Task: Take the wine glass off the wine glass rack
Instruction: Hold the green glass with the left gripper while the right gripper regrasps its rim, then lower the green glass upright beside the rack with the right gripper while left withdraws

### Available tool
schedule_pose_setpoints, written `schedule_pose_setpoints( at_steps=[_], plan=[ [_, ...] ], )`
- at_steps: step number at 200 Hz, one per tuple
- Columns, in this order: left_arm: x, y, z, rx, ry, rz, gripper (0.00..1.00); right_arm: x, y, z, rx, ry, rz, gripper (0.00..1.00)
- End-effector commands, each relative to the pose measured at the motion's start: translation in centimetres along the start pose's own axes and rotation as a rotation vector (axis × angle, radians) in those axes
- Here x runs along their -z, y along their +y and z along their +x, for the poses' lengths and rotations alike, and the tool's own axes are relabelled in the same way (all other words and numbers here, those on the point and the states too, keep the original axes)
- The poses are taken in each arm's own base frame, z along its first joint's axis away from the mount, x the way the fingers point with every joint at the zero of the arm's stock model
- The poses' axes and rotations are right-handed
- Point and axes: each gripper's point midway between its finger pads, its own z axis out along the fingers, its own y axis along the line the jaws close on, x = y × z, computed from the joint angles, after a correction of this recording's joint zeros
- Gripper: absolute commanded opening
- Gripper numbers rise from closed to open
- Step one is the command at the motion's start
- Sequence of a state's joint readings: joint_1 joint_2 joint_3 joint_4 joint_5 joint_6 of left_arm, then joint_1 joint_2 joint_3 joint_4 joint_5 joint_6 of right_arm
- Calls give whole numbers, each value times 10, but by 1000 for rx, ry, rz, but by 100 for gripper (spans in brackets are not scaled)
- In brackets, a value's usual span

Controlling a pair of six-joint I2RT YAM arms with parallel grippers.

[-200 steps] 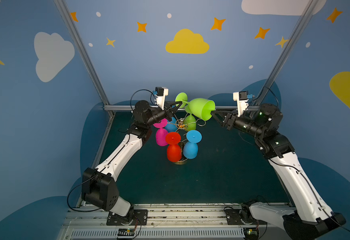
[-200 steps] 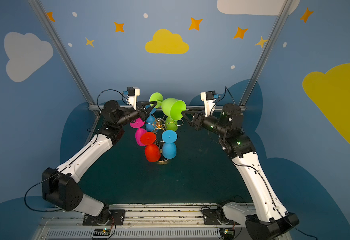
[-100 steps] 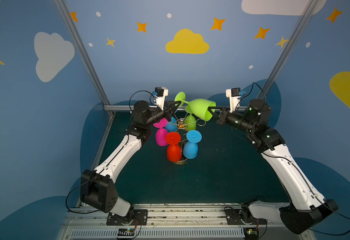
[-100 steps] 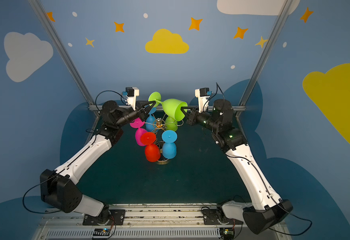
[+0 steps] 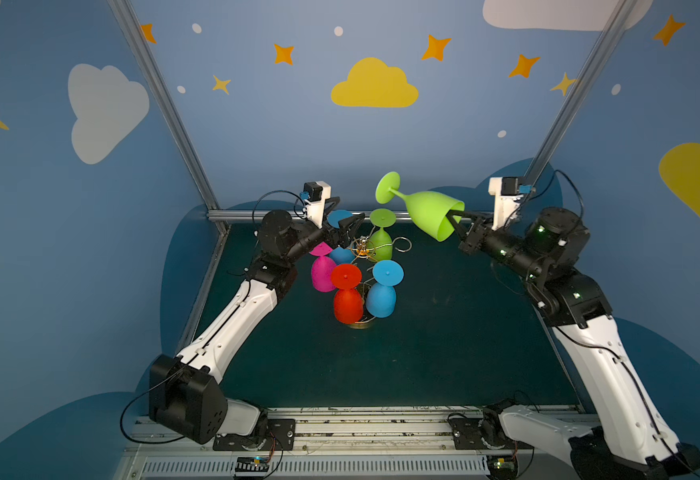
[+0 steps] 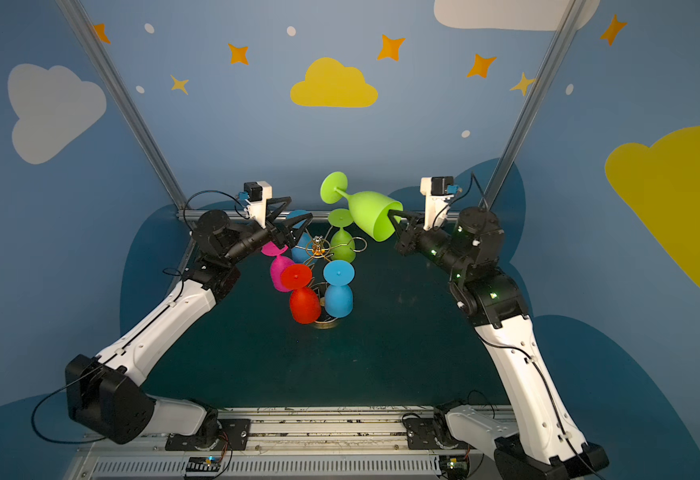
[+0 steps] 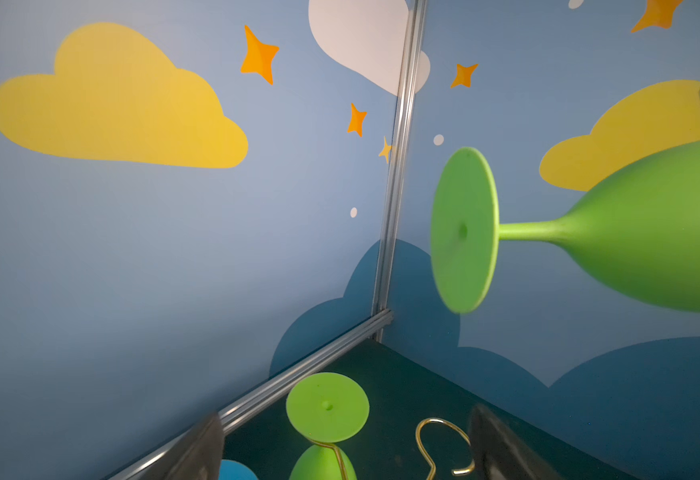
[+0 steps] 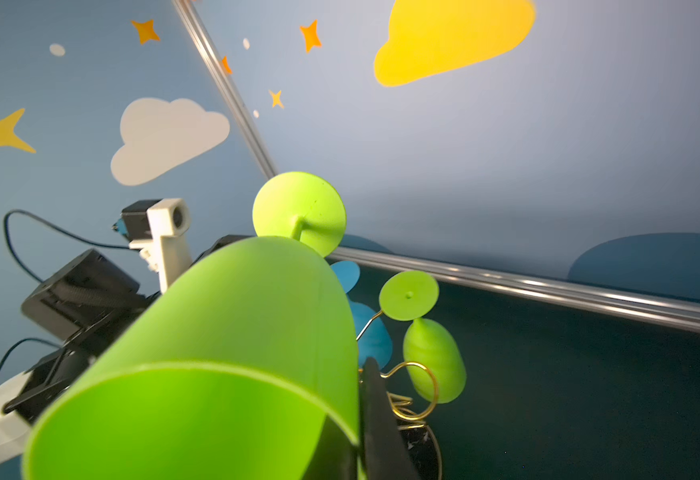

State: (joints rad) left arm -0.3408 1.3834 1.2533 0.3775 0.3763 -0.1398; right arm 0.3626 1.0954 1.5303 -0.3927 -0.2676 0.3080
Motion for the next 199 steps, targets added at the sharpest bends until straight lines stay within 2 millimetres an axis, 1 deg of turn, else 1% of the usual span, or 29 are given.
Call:
schedule_pose_setpoints(
  at_steps=[1,19,23,41,53,70,85,101,122,145,175,199],
  plan=[
    [18,19,-11,-86,2,-122,91,30,-20,-8,76,-4,155,0],
    [36,34,-13,-103,2,-196,94,45,-42,-1,104,51,274,0],
    [41,42,-14,-102,-1,-239,95,47,-47,2,107,68,299,0],
    [63,62,-16,-96,-5,-356,100,51,-68,15,116,154,383,0],
    [80,77,-15,-78,-4,-454,100,49,-78,26,125,218,410,0],
    [104,93,-11,-17,10,-538,100,41,-92,41,128,307,438,0],
    [124,104,0,28,37,-590,100,32,-107,55,133,381,469,0],
    [141,108,15,67,72,-609,100,21,-126,70,142,459,516,0],
    [161,113,36,128,135,-639,100,5,-147,90,140,556,552,0],
    [175,114,59,152,170,-652,100,-13,-169,112,137,650,585,0],
    [189,115,75,122,191,-695,100,-36,-192,142,118,760,603,0],
    [194,114,79,118,195,-707,100,-57,-208,161,106,812,607,0]
  ],
)
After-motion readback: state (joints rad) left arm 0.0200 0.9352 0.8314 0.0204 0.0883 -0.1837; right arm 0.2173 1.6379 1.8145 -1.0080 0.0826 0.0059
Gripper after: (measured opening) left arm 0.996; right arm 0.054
